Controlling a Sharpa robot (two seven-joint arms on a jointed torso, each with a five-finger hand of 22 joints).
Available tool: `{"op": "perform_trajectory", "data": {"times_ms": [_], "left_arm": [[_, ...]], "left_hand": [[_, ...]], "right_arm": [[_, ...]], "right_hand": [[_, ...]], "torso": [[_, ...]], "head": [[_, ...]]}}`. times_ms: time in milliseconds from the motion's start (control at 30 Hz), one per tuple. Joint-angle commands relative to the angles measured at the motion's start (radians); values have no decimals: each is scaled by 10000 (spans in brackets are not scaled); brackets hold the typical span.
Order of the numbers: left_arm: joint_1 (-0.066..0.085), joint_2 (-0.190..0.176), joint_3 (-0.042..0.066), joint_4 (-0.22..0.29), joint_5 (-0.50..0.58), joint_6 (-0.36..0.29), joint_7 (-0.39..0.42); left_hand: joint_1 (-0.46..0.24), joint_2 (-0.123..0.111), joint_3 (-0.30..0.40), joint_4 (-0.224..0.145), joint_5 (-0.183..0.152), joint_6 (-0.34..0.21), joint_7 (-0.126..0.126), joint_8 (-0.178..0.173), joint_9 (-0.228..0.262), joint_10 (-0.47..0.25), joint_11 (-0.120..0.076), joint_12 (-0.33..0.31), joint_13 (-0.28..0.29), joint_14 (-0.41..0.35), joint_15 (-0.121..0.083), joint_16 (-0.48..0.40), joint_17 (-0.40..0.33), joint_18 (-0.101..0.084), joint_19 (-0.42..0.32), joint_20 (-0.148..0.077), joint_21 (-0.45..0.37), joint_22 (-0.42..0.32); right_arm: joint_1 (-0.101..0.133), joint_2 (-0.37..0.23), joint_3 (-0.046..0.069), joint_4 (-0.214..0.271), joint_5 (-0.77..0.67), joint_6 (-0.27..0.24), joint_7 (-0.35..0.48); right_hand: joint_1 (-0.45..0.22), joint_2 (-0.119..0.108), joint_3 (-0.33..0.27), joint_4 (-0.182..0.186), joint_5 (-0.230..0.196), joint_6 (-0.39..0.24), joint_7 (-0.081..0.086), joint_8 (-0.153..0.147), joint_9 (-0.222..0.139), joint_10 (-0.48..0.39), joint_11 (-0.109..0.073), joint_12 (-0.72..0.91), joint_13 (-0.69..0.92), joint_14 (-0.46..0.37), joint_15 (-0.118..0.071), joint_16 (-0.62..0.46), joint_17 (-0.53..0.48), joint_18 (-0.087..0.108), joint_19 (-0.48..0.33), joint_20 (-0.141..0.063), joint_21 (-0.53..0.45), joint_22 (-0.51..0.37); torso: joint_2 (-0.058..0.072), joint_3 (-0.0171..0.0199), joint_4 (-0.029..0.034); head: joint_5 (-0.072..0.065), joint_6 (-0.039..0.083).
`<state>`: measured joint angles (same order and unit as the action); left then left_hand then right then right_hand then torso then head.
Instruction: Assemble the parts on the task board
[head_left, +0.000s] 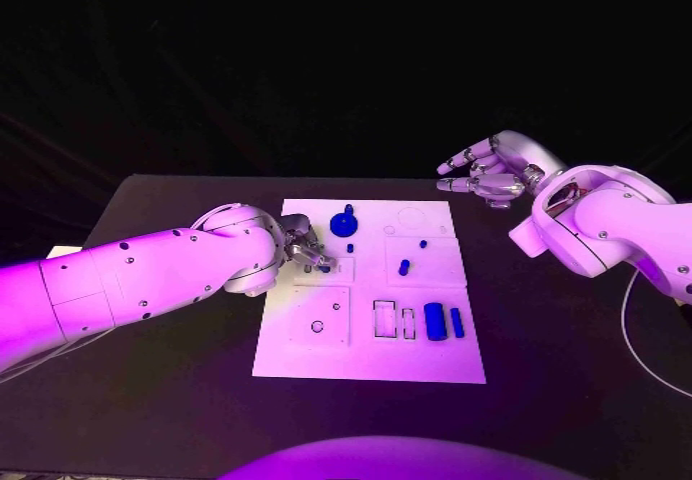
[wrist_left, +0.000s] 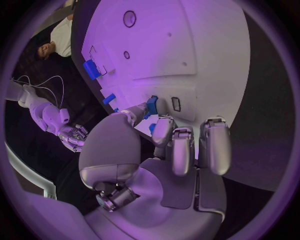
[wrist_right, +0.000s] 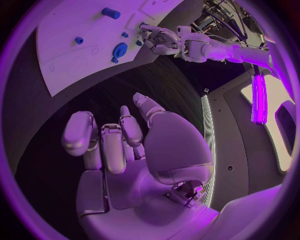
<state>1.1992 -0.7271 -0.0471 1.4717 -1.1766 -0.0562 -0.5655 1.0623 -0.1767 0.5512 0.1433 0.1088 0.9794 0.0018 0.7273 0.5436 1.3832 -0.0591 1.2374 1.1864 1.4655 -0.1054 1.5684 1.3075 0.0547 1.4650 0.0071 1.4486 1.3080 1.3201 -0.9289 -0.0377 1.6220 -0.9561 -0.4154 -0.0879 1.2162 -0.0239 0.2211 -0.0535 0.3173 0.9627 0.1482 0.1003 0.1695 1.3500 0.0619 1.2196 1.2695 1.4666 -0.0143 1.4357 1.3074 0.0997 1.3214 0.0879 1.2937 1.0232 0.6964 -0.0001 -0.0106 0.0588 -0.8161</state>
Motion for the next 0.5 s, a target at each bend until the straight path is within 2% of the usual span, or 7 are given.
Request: {"op": "perform_trajectory", "data": {"times_ms": [33,367,500], "left_arm": [[35,4,4,-23,18,361,-127],[80,-21,12,-51,18,510,-193],[91,-8,13,-82,18,474,-225]], "left_hand": [[-130,5,-102,20,52,97,-3,37,-17,63,-6,6,-37,1053,-84,24,2633,-175,457,-87,20,999],[-132,12,-149,31,56,121,-14,35,-29,67,-16,-10,-54,1053,-86,24,2633,-177,460,-88,25,1008],[-171,120,-205,112,72,156,-24,14,-64,85,-28,-25,-62,1053,-94,24,2633,-177,462,-95,23,1013]], "right_arm": [[-4,11,3,-8,-55,38,-20],[-4,8,3,5,-58,33,-17],[-3,9,3,11,-58,29,-14]], "right_hand": [[2,41,51,37,79,11,4,34,14,-51,-36,-37,-11,590,-42,-30,488,59,-86,-10,-71,-9],[3,37,56,38,123,10,4,35,17,-46,-36,-31,-7,592,-43,-29,492,57,-80,-12,-69,-1],[3,37,56,38,123,10,4,35,17,-46,-36,-31,-7,592,-43,-29,492,57,-80,-12,-69,-1]], "torso": [[-6,-2,-1],[1,-2,9],[-1,-3,7]], "head": [[-2,-19],[-10,-45],[-5,-36]]}}
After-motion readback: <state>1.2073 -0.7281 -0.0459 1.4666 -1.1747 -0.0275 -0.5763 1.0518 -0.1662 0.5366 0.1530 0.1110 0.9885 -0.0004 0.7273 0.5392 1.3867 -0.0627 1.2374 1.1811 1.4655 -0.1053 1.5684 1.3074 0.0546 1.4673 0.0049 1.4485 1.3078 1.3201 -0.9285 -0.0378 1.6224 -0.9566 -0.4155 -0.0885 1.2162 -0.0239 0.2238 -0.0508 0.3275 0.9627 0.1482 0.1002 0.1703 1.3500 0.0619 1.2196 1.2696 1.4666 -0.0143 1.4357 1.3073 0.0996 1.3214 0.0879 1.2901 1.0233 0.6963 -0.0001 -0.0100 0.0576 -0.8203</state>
